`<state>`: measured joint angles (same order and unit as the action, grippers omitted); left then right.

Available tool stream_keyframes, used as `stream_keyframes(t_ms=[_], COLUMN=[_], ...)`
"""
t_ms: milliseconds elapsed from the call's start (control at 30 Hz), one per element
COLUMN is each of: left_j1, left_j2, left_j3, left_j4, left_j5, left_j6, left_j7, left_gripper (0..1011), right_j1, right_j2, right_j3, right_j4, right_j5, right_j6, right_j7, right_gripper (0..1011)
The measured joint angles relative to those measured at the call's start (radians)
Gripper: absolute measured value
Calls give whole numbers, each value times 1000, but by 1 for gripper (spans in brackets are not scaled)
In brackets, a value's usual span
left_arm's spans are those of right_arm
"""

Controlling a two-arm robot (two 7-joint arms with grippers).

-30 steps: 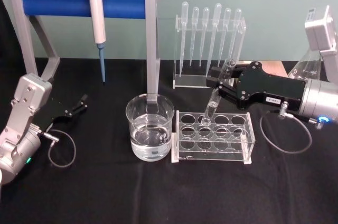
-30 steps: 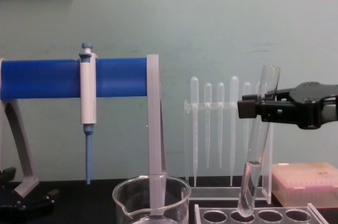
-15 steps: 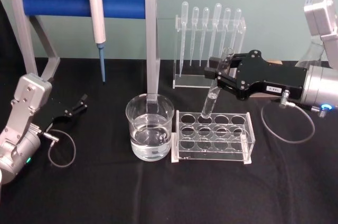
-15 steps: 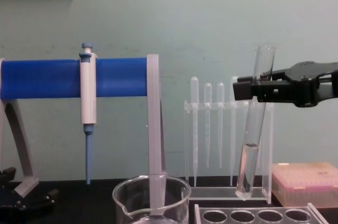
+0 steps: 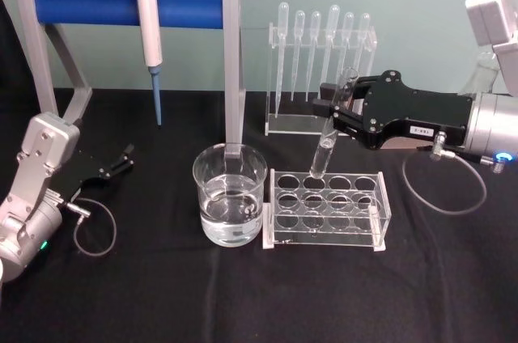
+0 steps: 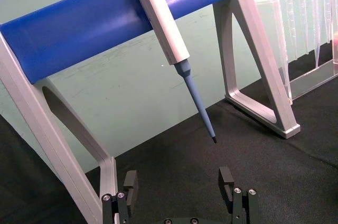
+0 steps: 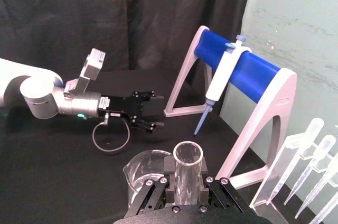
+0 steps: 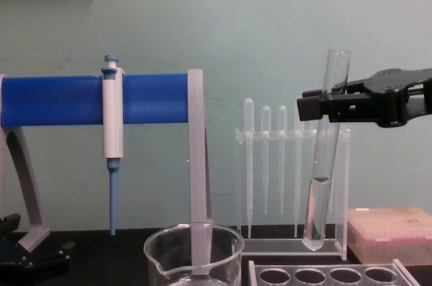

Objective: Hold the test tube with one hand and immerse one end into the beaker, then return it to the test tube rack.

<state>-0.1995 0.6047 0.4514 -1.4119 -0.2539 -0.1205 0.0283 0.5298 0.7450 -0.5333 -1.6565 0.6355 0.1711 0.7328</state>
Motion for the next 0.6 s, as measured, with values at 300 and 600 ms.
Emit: stream_keyframes(t_ms=[300, 600], left_j1=[0, 0], left_j2=[0, 0], left_j3=[0, 0], left_j4=[0, 0], left_j5=[0, 0], left_j6=[0, 0], left_j7=[0, 0], left_gripper=[1000, 1000], right_j1=[0, 0], right_j2=[2, 2], right_j3=[-7, -6], right_j4=[1, 1], right_j5=[3, 3], right_j6=[-4, -4], right_j7=[2, 3], right_gripper=[224, 224])
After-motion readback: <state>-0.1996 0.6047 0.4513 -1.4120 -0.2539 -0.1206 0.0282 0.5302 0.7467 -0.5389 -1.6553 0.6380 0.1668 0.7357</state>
